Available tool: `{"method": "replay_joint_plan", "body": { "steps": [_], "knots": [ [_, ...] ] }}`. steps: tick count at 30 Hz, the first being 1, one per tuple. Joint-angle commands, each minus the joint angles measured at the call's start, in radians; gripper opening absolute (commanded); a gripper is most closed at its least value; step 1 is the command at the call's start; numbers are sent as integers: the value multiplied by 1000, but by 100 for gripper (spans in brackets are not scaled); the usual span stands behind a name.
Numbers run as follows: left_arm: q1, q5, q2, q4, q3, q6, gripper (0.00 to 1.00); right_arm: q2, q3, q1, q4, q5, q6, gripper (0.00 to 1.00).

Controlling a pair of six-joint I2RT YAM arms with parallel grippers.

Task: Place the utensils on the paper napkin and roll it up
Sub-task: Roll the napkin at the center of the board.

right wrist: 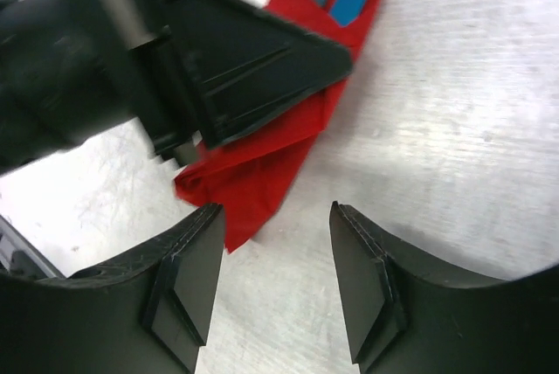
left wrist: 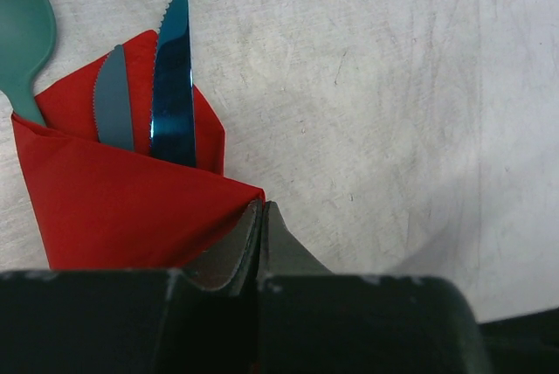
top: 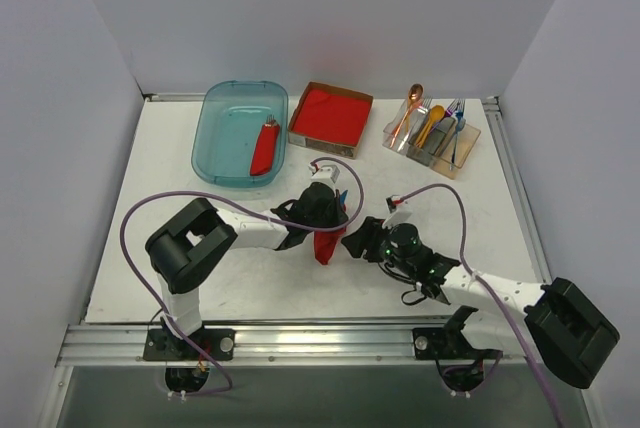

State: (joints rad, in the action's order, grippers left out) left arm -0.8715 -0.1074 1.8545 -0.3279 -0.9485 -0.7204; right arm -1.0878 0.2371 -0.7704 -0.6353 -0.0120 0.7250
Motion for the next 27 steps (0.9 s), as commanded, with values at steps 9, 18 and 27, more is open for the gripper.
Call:
{"method": "replay_joint_plan", "body": {
  "steps": [9,18,27],
  "knots": [
    [-1,3,-34,-89,11,22,9,-156,123,198,-15,-170,93,45],
    [0,17,-32,-121,36,29,44,-244,154,238,-44,-192,116,41],
    [0,23,-35,-175,65,29,51,-300,159,260,-104,-224,129,39]
  ]
}}
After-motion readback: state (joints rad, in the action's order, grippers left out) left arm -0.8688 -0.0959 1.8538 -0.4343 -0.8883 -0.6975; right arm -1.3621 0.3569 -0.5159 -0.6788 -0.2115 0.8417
